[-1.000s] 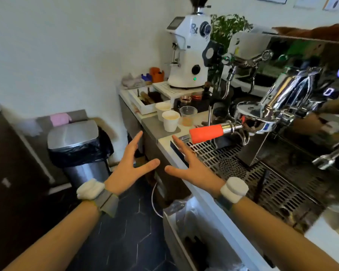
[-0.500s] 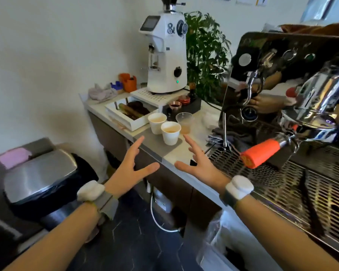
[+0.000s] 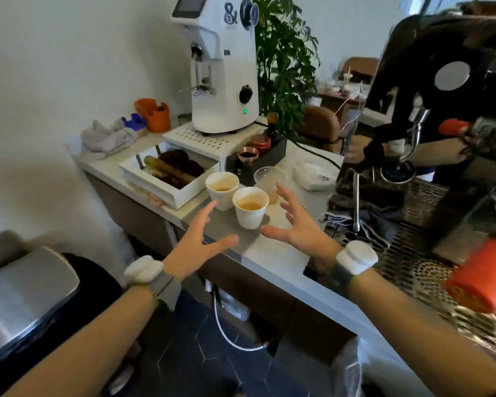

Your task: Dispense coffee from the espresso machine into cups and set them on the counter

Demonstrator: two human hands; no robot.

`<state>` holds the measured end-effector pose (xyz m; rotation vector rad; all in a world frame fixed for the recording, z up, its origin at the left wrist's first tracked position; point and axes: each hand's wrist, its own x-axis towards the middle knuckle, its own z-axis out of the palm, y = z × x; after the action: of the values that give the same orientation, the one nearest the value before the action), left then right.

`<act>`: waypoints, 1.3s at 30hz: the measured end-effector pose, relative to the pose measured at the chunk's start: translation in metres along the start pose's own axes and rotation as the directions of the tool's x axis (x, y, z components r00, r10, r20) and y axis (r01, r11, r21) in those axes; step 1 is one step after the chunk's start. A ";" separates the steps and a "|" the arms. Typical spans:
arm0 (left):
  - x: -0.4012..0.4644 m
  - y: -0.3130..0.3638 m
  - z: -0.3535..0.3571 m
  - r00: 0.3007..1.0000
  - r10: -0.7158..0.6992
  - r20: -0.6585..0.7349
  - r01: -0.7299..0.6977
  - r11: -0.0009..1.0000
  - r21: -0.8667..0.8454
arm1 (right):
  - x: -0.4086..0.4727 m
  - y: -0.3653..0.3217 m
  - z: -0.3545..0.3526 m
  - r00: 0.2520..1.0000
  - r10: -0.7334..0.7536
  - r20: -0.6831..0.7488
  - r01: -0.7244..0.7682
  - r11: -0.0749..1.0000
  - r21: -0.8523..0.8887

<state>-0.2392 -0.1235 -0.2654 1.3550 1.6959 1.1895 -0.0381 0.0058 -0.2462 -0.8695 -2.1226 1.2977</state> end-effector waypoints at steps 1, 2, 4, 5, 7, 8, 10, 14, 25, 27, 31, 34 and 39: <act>0.015 -0.004 -0.002 1.000 -0.007 0.027 0.006 1.000 0.011 | 0.012 0.003 -0.002 1.000 0.018 -0.011 -0.018 1.000 -0.004; 0.029 -0.007 -0.003 0.999 -0.017 0.042 0.016 1.000 0.015 | 0.022 0.006 -0.004 0.999 0.038 -0.018 -0.038 0.999 0.001; 0.043 -0.013 -0.002 0.999 -0.025 0.030 0.024 1.000 0.013 | 0.032 0.008 -0.006 0.998 0.066 -0.024 -0.065 0.998 0.012; 0.053 -0.017 -0.001 0.999 -0.026 0.034 0.026 1.000 0.005 | 0.038 0.010 -0.008 0.996 0.083 -0.037 -0.082 0.997 0.012; 0.068 -0.023 0.001 0.998 -0.014 0.062 0.014 1.000 -0.007 | 0.048 0.014 -0.010 0.994 0.096 -0.059 -0.095 0.995 0.014; 0.076 -0.027 0.003 0.996 -0.006 0.088 0.007 1.000 -0.014 | 0.053 0.016 -0.011 0.991 0.111 -0.071 -0.110 0.994 0.017; 0.084 -0.030 0.005 0.994 0.019 0.110 -0.017 1.000 -0.015 | 0.057 0.020 -0.012 0.987 0.145 -0.073 -0.143 0.989 0.023; 0.100 -0.038 0.006 0.987 0.049 0.151 -0.045 0.999 -0.030 | 0.067 0.025 -0.011 0.974 0.225 -0.038 -0.226 0.974 -0.012; 0.131 -0.064 0.013 0.952 -0.021 0.305 0.059 0.991 -0.116 | 0.090 0.025 0.011 0.942 0.330 0.058 -0.305 0.915 -0.262; 0.135 -0.068 0.014 0.946 -0.024 0.323 0.070 0.989 -0.131 | 0.093 0.026 0.015 0.949 0.307 0.070 -0.273 0.914 -0.301; 0.144 -0.072 0.016 0.944 -0.031 0.328 0.086 0.984 -0.154 | 0.100 0.030 0.016 0.951 0.302 0.068 -0.274 0.922 -0.273; 0.146 -0.074 0.018 0.947 -0.042 0.318 0.093 0.985 -0.147 | 0.104 0.033 0.019 0.949 0.312 0.048 -0.293 0.927 -0.232; 0.146 -0.074 0.019 0.962 -0.021 0.272 0.067 0.984 -0.162 | 0.107 0.034 0.019 0.937 0.344 0.053 -0.332 0.929 -0.161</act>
<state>-0.2860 0.0189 -0.3343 1.3011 1.3938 1.0455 -0.1148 0.0852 -0.2759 -1.3163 -2.2233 1.3689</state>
